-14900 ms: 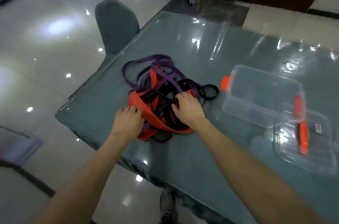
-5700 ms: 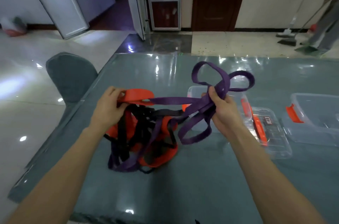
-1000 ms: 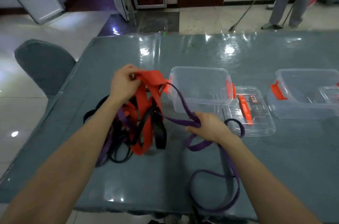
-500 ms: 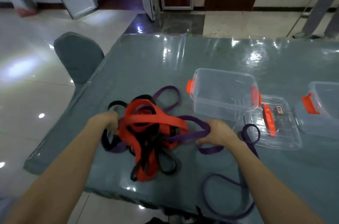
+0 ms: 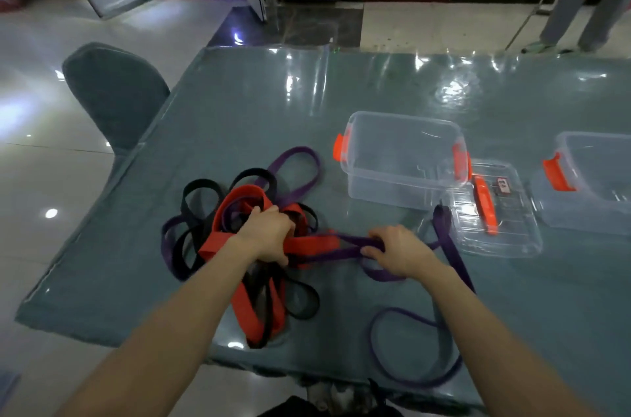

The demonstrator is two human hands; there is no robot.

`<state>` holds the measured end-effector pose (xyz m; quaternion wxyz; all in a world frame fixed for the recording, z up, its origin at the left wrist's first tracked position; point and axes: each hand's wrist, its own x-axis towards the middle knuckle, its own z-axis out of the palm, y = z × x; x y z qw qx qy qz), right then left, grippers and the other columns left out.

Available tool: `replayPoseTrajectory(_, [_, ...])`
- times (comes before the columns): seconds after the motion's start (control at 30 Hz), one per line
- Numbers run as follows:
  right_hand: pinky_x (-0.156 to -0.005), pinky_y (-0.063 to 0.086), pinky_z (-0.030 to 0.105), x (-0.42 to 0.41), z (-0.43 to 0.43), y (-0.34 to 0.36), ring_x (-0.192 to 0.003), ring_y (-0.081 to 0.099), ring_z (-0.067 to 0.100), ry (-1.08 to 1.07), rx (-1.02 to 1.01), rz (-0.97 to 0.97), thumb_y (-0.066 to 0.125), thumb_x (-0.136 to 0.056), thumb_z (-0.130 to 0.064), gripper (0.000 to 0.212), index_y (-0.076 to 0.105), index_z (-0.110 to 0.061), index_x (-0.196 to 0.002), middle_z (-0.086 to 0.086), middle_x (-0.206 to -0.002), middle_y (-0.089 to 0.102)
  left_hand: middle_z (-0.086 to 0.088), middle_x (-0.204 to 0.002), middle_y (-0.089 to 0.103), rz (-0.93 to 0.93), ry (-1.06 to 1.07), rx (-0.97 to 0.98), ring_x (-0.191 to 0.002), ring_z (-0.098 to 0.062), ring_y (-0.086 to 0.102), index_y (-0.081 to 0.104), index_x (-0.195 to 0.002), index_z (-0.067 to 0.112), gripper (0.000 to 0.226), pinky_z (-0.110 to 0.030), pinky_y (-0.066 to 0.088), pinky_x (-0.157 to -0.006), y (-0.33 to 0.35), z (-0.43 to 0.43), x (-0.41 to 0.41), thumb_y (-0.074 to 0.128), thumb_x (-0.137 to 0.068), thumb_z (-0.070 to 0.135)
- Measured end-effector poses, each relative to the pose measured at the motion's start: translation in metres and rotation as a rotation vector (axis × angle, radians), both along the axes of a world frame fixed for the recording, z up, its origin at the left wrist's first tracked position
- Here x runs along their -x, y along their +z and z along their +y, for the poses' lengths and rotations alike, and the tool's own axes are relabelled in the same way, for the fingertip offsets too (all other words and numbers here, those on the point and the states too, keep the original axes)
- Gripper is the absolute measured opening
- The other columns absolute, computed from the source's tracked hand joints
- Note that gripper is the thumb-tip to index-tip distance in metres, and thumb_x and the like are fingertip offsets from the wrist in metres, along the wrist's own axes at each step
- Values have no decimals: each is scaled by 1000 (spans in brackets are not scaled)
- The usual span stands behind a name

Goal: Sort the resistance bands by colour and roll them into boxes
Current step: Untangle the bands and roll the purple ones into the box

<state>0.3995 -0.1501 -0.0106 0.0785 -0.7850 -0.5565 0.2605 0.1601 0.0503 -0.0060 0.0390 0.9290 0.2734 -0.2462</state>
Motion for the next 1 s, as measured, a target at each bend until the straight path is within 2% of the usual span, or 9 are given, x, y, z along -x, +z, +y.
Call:
replayPoseTrajectory(0.17, [-75,55,45,5,18,24,-84,68,33,-82,-194,45,62,-107,-41,22,63,-19,-104,7,-87,73,-3,-106,69,-408,26,-37,-105,-33,64,75,-101,21,35,-45,53,-90,79,40,9,83,-70,33])
replayPoseTrajectory(0.27, [-69,53,44,4,31,45,-75,65,28,-123,-379,79,58,-108,-45,23,58,-24,-100,-4,-78,65,-9,-102,73,-786,61,-97,-97,-38,69,82,-104,12,38,-48,55,-91,140,60,12,83,-67,19])
replayPoseTrajectory(0.4, [-68,52,46,8,50,64,-76,66,34,-95,-540,82,55,-109,-41,24,53,-19,-102,4,-84,71,-2,-105,73,-1238,71,-180,-98,-21,71,83,-105,16,33,-33,55,-94,201,56,1,82,-72,16])
replayPoseTrajectory(0.5, [-71,54,49,8,54,56,-83,69,40,-87,-484,64,55,-110,-38,25,56,-13,-108,13,-90,74,-4,-109,70,-1188,95,-145,-103,-27,69,83,-109,15,36,-43,55,-97,196,33,-10,86,-74,11])
replayPoseTrajectory(0.57, [-75,53,51,3,45,36,-89,69,45,-113,-387,13,58,-108,-35,25,58,-10,-108,19,-96,74,-5,-127,67,-1035,138,18,-121,-27,63,77,-128,17,58,-47,50,-110,164,12,-8,90,-72,8])
replayPoseTrajectory(0.63, [-81,54,52,-5,27,9,-98,69,46,-108,-240,-85,58,-107,-34,27,61,-8,-111,22,-104,74,-1,-160,49,-804,158,247,-148,-15,45,59,-154,22,86,-33,36,-127,121,-11,2,91,-75,7])
replayPoseTrajectory(0.7, [-84,54,50,-9,6,-15,-103,70,45,-44,-77,-129,57,-107,-36,29,64,-10,-117,22,-111,74,2,-170,39,-656,185,333,-156,-10,35,50,-161,25,91,-29,33,-128,79,-23,22,85,-80,6])
replayPoseTrajectory(0.87, [-83,53,41,2,-11,-36,-108,69,35,47,101,-199,67,-96,-59,50,61,-12,-113,13,-116,69,-5,-128,70,-659,561,165,-119,-26,69,75,-129,19,50,-39,54,-104,13,-17,91,72,-83,0])
replayPoseTrajectory(1.0, [-80,55,46,29,6,-15,-98,62,32,-178,-346,-295,74,-75,-76,68,64,-14,-102,8,-103,61,-7,-109,70,-460,750,92,-106,-29,70,75,-110,14,28,-41,58,-92,-16,-5,134,79,-83,14])
